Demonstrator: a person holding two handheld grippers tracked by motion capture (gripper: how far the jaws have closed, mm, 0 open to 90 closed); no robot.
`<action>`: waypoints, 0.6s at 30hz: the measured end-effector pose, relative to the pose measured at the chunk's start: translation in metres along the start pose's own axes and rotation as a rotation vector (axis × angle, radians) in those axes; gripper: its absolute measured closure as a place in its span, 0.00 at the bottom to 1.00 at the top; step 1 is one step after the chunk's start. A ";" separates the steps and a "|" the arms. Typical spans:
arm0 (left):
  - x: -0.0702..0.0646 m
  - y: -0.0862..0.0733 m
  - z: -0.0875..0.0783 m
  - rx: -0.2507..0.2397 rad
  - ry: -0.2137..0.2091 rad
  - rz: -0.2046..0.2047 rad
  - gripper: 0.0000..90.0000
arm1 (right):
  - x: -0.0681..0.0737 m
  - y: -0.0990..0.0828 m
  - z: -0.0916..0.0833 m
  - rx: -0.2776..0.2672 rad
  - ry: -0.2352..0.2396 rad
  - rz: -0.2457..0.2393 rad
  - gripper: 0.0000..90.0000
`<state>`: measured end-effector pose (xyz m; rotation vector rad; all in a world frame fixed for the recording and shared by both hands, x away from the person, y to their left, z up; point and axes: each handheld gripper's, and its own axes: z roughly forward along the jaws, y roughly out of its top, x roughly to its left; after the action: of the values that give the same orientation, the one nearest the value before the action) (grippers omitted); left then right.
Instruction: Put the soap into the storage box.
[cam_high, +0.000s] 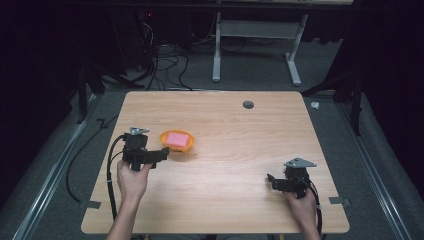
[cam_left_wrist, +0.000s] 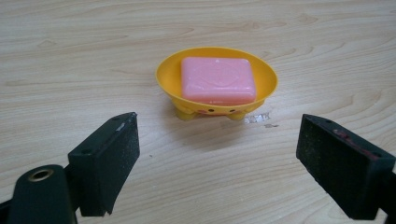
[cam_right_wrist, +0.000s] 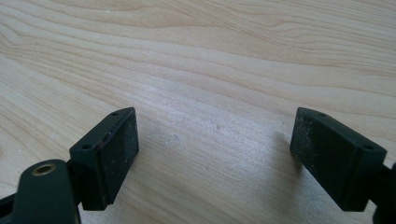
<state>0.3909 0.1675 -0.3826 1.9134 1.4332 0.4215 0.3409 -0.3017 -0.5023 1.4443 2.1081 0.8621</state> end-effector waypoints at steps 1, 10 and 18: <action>0.000 -0.002 -0.001 -0.003 -0.005 -0.002 0.16 | 0.000 0.000 0.000 0.001 0.001 0.000 0.18; 0.001 -0.022 -0.004 -0.035 -0.040 -0.014 0.16 | 0.000 0.000 0.000 0.001 0.000 0.000 0.18; 0.003 -0.050 0.005 -0.040 -0.052 -0.014 0.16 | 0.000 0.000 0.000 0.001 0.001 0.000 0.18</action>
<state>0.3599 0.1757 -0.4216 1.8682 1.3939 0.3882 0.3408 -0.3018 -0.5022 1.4447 2.1096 0.8614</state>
